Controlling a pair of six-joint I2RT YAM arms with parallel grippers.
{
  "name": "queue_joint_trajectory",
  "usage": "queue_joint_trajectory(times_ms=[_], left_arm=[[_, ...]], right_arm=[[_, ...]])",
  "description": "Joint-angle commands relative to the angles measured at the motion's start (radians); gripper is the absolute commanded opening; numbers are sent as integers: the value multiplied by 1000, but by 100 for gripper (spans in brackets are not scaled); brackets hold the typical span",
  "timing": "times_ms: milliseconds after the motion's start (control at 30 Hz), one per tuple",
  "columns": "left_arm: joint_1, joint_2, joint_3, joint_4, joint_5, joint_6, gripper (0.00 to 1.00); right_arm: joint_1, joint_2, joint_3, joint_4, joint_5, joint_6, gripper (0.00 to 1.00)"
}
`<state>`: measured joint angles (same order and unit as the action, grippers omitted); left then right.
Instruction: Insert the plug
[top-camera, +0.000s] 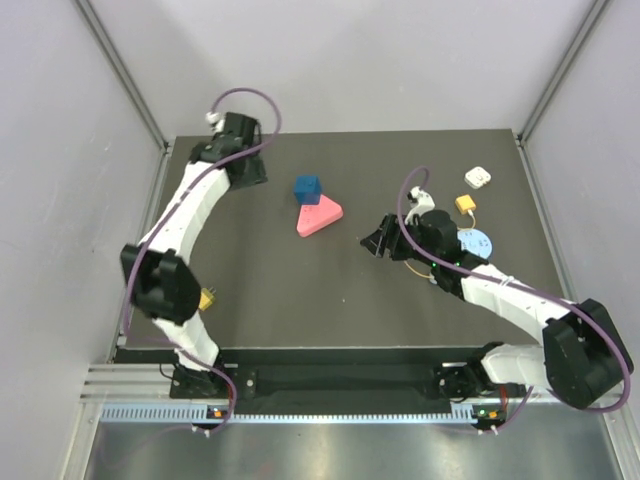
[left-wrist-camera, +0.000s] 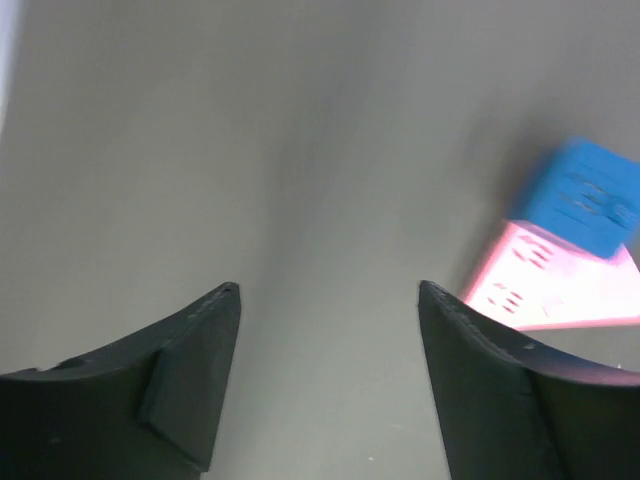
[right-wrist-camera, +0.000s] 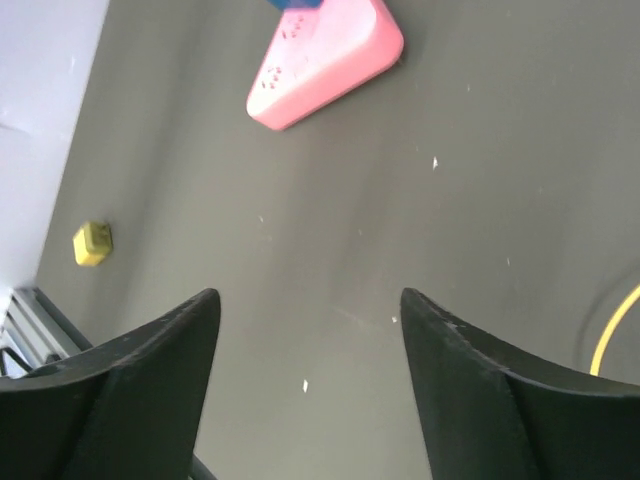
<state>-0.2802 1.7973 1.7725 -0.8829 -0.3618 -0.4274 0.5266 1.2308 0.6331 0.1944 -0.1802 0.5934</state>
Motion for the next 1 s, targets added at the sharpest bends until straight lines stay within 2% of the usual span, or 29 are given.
queue_joint_trajectory(times_ms=[0,100,200,233,267,333,400,533,600,733,767,967], left_arm=[[90,-148,-157,-50,-75,-198,77],[153,-254,-276,-105,-187,-379,78],[159,-340,-376,-198,-308,-500,79],[167,-358,-392,-229,-310,-589,83],[177,-360,-413,-317,-307,-641,87],[213,-345,-421,-402,-260,-776,88],[225,-332,-438,-447,-218,-835,88],[227,-349,-490,-458,-193,-942,87],[233,-383,-563,-449,-186,-1017,86],[274,-418,-714,-335,-73,-1045,84],[320,-417,-747,-335,-68,-1053,84],[343,-372,-760,-349,-144,-1062,86]], right_arm=[[15,-63,-29,66,-18,-23,74],[19,-85,-53,71,-12,-38,84],[21,-93,-64,71,-4,-53,97],[19,-91,-64,74,-7,-59,100],[21,-83,-64,76,-18,-61,100],[21,-74,-61,80,-31,-66,100],[19,-57,-58,86,-48,-67,100],[19,-30,-59,108,-70,-61,100],[21,-19,-61,111,-80,-57,100],[19,-20,-61,108,-87,-53,100],[19,-25,-61,105,-88,-53,100],[19,-56,-65,89,-82,-56,100]])
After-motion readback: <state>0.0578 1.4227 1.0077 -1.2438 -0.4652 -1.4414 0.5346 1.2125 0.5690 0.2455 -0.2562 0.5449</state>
